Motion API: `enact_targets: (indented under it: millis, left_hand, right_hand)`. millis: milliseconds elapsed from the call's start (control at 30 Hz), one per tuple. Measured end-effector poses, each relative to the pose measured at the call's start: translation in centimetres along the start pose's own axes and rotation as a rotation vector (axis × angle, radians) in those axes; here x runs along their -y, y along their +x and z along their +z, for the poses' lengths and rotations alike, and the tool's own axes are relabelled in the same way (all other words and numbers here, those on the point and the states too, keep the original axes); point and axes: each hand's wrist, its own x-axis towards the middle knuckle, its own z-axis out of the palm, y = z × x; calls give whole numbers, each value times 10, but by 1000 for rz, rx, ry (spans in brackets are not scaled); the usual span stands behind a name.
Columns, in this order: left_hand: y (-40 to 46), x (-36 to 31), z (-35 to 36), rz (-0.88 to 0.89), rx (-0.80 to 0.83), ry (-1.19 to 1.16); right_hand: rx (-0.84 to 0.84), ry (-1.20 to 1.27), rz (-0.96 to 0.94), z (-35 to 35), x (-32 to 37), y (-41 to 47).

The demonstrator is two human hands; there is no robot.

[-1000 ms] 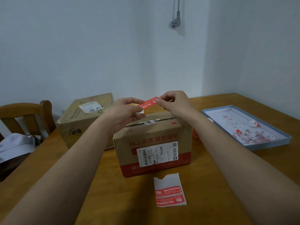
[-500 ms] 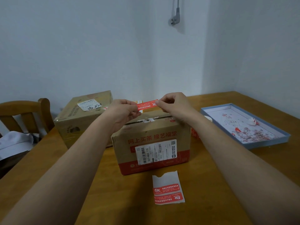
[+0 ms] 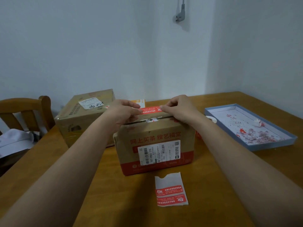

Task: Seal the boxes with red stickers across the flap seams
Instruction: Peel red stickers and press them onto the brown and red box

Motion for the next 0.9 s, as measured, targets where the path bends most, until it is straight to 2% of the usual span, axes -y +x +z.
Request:
enact_targets:
  millis: [167, 367, 900]
  left_hand:
    - [2, 4, 6, 37, -83, 147]
    - [5, 6, 13, 27, -91, 217]
    - [4, 2, 17, -20, -20, 284]
  right_hand:
    - [16, -91, 26, 2, 1, 3]
    - [52, -232, 45, 8, 3, 8]
    - [4, -200, 56, 7, -9, 3]
